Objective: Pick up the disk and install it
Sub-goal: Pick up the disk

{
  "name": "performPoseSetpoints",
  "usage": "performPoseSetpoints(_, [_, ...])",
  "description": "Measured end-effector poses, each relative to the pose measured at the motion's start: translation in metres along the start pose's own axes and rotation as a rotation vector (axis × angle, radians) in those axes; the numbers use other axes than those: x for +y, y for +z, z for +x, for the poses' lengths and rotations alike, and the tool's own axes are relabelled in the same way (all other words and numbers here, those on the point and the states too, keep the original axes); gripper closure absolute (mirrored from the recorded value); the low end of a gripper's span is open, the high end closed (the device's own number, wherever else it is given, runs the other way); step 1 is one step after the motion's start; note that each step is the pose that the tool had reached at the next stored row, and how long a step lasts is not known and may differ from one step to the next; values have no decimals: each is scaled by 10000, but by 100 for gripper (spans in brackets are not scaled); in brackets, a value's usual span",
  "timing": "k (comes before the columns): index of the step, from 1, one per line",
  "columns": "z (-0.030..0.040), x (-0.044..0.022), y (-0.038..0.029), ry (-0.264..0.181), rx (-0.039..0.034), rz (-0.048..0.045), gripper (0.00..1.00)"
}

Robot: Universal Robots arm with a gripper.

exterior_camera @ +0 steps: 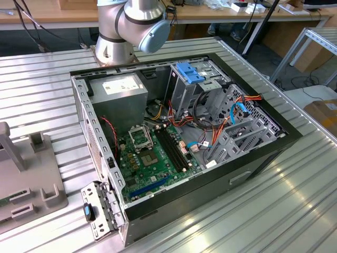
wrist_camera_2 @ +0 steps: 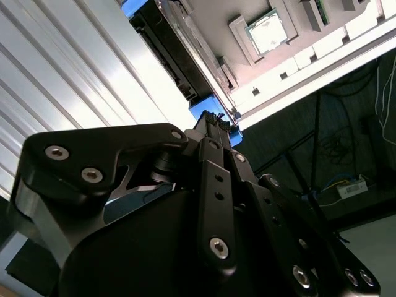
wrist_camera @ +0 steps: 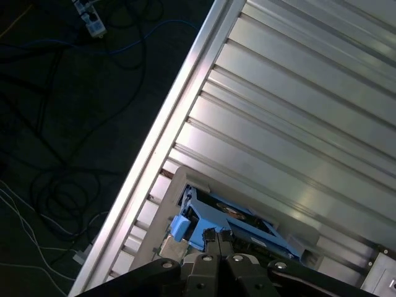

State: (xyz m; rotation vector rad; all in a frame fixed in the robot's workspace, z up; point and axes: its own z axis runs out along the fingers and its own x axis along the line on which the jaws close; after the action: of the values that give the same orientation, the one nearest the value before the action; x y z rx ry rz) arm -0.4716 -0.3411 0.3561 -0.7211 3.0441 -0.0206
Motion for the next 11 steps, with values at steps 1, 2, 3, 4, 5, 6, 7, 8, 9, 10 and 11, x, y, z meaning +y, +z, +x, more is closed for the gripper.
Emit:
performPoseSetpoints(1, [0, 0, 0, -1, -1, 0, 89])
performPoseSetpoints(2, [0, 0, 0, -4, -1, 0, 89])
performPoseSetpoints(3, [0, 0, 0, -6, 0, 0, 89])
performPoseSetpoints(4, [0, 0, 0, -9, -1, 0, 89])
performPoseSetpoints(5, [0, 0, 0, -15, -1, 0, 89])
performPoseSetpoints(6, [0, 0, 0, -82, -2, 0, 89])
performPoseSetpoints(7, [0, 0, 0, -156, -3, -1, 89])
performPoseSetpoints(8, [0, 0, 0, -230, -4, -2, 89])
performPoseSetpoints(9, [0, 0, 1, -387, -7, -3, 89])
performPoseSetpoints(10, [0, 0, 2, -517, -9, -4, 89])
performPoseSetpoints(11, [0, 0, 6, -837, -15, -7, 89])
